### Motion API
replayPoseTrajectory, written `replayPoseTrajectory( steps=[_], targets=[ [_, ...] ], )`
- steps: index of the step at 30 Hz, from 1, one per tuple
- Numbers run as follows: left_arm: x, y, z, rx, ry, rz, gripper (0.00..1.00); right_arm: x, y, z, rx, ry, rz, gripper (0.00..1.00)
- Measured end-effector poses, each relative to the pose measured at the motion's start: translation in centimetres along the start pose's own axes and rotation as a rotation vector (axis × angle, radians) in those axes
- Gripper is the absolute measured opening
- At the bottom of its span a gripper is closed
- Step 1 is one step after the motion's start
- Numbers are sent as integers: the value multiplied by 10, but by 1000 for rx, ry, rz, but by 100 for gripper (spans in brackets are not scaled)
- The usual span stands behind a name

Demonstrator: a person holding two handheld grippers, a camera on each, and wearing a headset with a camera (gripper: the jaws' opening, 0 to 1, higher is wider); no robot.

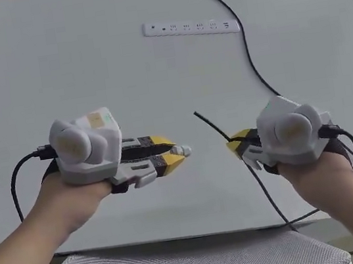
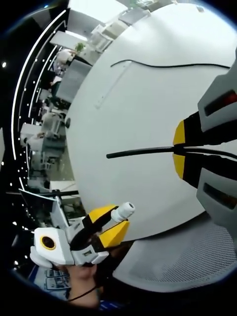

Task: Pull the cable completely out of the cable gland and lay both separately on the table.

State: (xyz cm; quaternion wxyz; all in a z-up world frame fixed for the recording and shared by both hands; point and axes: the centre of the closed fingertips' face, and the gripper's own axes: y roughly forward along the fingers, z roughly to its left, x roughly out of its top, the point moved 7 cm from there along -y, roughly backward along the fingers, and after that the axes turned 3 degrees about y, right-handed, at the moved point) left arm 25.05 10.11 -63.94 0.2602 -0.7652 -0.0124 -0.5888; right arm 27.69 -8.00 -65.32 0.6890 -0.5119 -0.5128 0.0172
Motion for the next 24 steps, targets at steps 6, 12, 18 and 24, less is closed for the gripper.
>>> replayPoseTrajectory(
  steps=[6, 12, 18, 24],
  targets=[
    [-9, -1, 2, 6, 4, -2, 15, 7, 4, -5, -2, -12, 10, 0],
    [-14, -2, 4, 10, 4, -2, 15, 14, 9, -12, -4, -16, 21, 0],
    [-23, -3, 5, 19, -11, -3, 15, 19, 19, -19, -4, -14, 37, 0],
    [-32, -5, 5, 28, -7, 4, 15, 26, 30, -27, -12, -32, 50, 0]
  ],
)
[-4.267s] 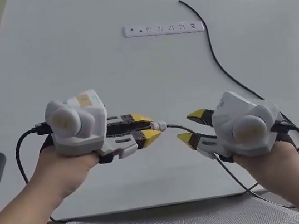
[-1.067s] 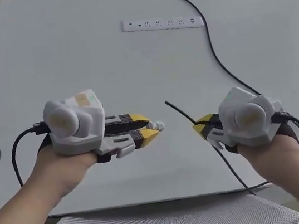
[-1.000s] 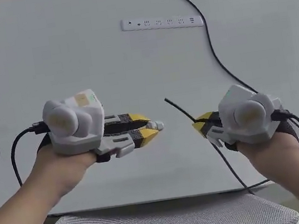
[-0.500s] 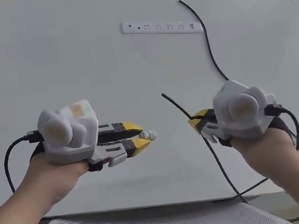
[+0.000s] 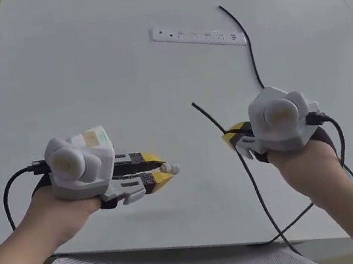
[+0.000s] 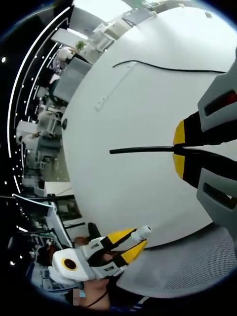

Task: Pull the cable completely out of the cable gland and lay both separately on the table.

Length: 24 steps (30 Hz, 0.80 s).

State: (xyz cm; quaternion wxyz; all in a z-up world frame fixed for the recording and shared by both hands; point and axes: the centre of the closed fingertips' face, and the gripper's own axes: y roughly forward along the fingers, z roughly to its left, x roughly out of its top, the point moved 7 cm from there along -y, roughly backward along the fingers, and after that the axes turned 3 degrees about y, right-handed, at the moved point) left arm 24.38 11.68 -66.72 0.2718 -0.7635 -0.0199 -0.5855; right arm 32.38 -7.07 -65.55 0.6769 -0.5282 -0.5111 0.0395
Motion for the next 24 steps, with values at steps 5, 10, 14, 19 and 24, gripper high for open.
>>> replayPoseTrajectory(
  steps=[5, 10, 14, 19, 24],
  targets=[
    [-10, -2, 1, 5, -11, 5, 15, 7, 11, -7, -3, 14, 7, 0],
    [-19, -2, 3, 13, -24, 6, 15, 15, 21, -8, -5, -1, 14, 0],
    [-25, -1, 4, 15, -29, 7, 15, 22, 30, -7, -1, -20, 19, 0],
    [-31, 0, 6, 17, -29, 7, 15, 31, 42, -4, 15, -46, 24, 0],
    [-39, 1, 8, 15, -34, 15, 15, 39, 55, 1, 31, -89, 27, 0]
  ],
)
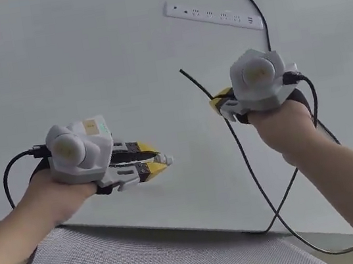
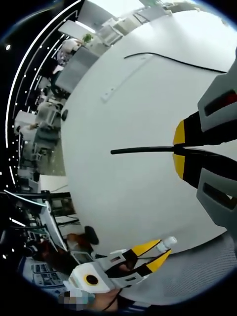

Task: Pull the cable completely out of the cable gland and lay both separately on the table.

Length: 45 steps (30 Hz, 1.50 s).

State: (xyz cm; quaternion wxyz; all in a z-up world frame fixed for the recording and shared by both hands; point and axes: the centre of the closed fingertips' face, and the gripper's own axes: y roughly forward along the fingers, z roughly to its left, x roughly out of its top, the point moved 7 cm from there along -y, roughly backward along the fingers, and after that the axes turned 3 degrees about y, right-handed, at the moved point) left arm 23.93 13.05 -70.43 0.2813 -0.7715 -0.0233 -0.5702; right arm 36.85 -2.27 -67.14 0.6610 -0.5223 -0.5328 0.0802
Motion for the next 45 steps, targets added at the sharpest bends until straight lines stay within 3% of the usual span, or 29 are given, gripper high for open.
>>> replayPoseTrajectory(
  steps=[11, 24, 36, 45],
  targets=[
    [-16, -1, 6, 5, -15, 13, 16, 19, 28, 17, 53, -97, 9, 0],
    [-26, 1, 10, -2, -31, 32, 16, 39, 63, 56, 163, -238, 22, 0],
    [-42, 3, 15, -5, -60, 66, 16, 38, 90, 98, 274, -331, 54, 0],
    [-49, 3, 19, 6, -72, 88, 16, 32, 106, 112, 335, -369, 81, 0]
  ],
)
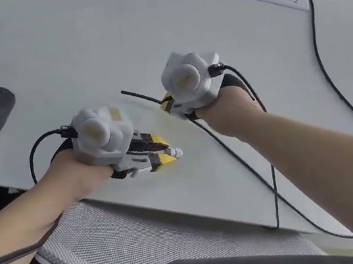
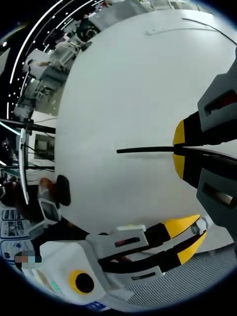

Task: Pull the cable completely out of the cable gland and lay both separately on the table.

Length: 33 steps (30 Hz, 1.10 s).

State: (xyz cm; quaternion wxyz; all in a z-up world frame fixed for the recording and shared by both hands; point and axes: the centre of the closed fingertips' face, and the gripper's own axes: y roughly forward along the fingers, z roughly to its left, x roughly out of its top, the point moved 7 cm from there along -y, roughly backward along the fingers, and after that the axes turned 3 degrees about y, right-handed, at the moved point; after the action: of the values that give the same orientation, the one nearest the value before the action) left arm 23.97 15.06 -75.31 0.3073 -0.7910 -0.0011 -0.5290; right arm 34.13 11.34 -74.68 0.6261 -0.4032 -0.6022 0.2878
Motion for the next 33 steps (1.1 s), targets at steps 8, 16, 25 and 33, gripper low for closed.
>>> replayPoseTrajectory(
  steps=[8, 16, 25, 33],
  targets=[
    [-5, 2, 2, 10, -12, 21, 16, -3, 6, 2, 30, -22, 4, 0],
    [-8, 4, 4, 17, -25, 41, 16, -5, 11, 2, 42, -25, 5, 0],
    [-11, 3, 5, 22, -27, 50, 16, -4, 15, 0, 49, -21, -5, 0],
    [-14, 3, 6, 31, -8, 74, 16, -5, 15, 0, 48, 0, -12, 0]
  ],
)
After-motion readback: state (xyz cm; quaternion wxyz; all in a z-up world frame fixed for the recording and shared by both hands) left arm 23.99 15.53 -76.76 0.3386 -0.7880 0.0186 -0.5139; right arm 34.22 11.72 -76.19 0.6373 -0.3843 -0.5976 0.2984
